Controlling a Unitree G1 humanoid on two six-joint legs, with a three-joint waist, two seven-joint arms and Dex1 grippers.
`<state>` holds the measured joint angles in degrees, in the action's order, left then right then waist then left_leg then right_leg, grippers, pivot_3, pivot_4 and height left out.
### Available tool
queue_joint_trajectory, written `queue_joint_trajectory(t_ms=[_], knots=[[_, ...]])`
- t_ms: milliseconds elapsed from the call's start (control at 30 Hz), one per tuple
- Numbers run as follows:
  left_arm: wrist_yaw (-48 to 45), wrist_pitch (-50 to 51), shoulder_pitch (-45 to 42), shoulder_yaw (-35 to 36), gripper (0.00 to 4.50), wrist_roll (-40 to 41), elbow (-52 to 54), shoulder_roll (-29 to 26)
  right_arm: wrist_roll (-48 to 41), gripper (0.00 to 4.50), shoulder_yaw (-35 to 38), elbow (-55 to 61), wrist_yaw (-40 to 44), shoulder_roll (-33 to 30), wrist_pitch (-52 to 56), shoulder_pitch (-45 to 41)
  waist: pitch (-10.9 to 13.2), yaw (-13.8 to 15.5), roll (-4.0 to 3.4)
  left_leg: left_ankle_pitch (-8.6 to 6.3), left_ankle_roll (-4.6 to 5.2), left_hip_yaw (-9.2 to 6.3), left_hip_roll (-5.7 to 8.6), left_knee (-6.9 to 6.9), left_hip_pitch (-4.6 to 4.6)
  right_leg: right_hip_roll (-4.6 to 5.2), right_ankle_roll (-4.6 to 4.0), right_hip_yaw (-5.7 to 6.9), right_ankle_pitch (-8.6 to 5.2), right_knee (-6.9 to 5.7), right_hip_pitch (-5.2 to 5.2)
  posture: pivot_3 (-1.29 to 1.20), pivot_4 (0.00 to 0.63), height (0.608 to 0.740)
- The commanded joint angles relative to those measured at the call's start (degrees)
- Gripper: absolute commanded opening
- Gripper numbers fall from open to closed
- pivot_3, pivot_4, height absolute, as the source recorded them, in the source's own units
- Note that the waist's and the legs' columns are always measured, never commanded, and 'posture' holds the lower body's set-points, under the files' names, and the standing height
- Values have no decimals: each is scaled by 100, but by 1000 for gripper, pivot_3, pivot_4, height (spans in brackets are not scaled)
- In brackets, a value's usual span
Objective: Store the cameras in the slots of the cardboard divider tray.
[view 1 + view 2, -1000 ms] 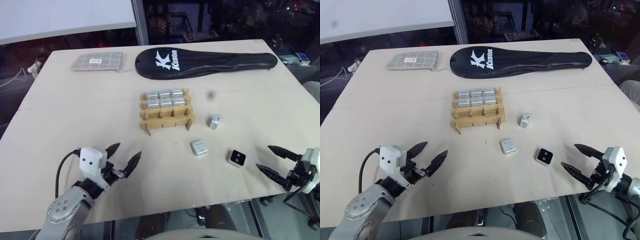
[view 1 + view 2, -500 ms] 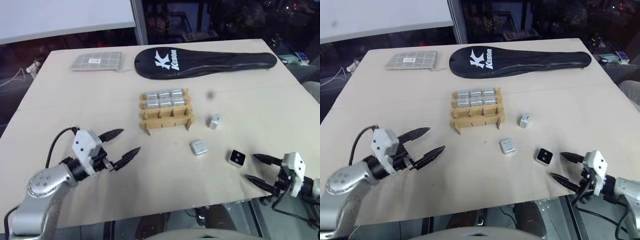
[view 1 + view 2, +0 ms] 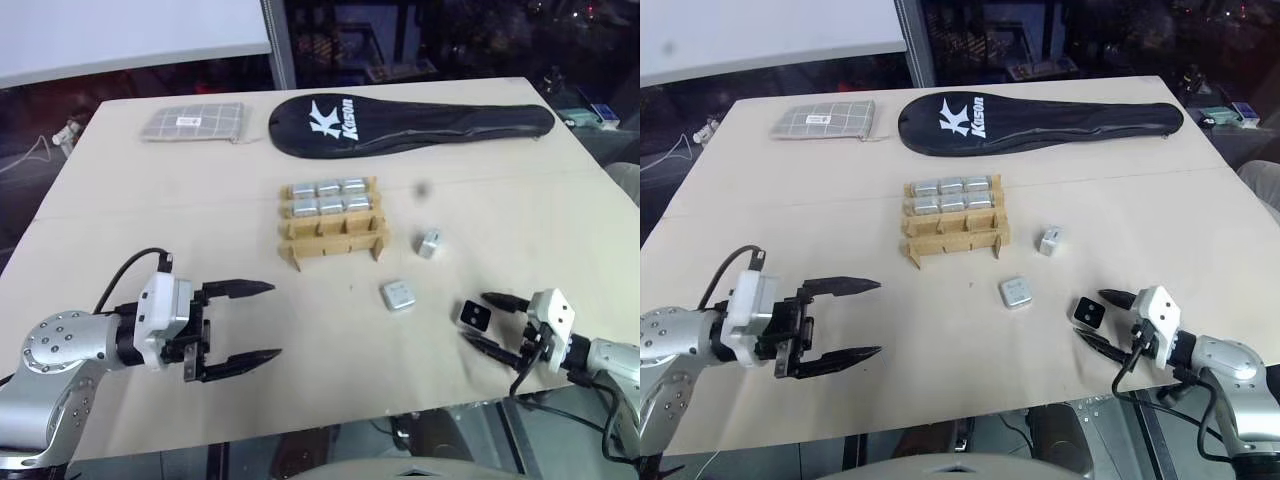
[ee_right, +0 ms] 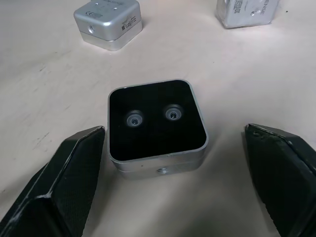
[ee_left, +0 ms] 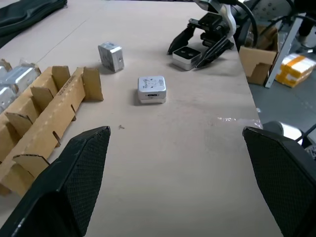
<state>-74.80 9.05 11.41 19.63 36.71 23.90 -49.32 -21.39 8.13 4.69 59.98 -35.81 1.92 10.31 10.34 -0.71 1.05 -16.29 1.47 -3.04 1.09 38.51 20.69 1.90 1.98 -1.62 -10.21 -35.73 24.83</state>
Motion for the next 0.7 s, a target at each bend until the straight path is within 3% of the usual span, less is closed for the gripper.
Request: queue_joint_trajectory(t_ms=[33,133,167,233,333,367,567,700], knots=[[-109,-230,-90,52,4445,-107,-98,-47,-27,4500,9,52,21,-40,-61,-6,0,-1,0,0,0,2,0,0,-1,0,0,-1,0,0,0,0,150,740],[-261,-348,-75,64,4445,-223,-247,-119,5,4500,-19,11,69,-60,-116,-10,0,-5,0,0,0,3,0,0,0,0,0,-2,0,0,0,0,150,740],[-307,-389,-77,70,4488,-264,-294,-144,-10,4248,-14,8,76,-51,-119,-12,0,-5,0,0,0,3,0,-1,0,0,0,-1,0,0,0,0,150,740],[-395,-514,-97,71,4500,-408,-416,-215,-27,3570,-1,-5,80,-37,-146,-13,0,-4,0,0,0,1,0,0,1,0,0,0,0,0,1,0,150,740],[-459,-608,-108,82,4500,-465,-530,-243,-29,2103,17,-17,79,-35,-186,7,0,-4,0,0,0,2,0,0,0,0,0,-1,0,0,0,0,150,740],[-447,-586,-113,97,4500,-429,-541,-224,-29,1918,25,-27,82,-34,-206,17,0,-4,0,0,0,2,-1,0,-1,0,0,-1,0,0,0,0,150,740],[-263,-241,-260,60,4500,-182,-443,-163,80,1922,-61,201,124,-138,-343,-97,1,-4,-1,0,0,1,-1,0,0,1,0,-1,0,0,0,0,150,740],[30,43,-614,-143,4500,-84,-242,-112,714,1922,-479,529,371,-556,-852,-459,3,-12,-4,0,0,6,-1,2,-2,1,1,-3,1,-2,0,0,150,740]])
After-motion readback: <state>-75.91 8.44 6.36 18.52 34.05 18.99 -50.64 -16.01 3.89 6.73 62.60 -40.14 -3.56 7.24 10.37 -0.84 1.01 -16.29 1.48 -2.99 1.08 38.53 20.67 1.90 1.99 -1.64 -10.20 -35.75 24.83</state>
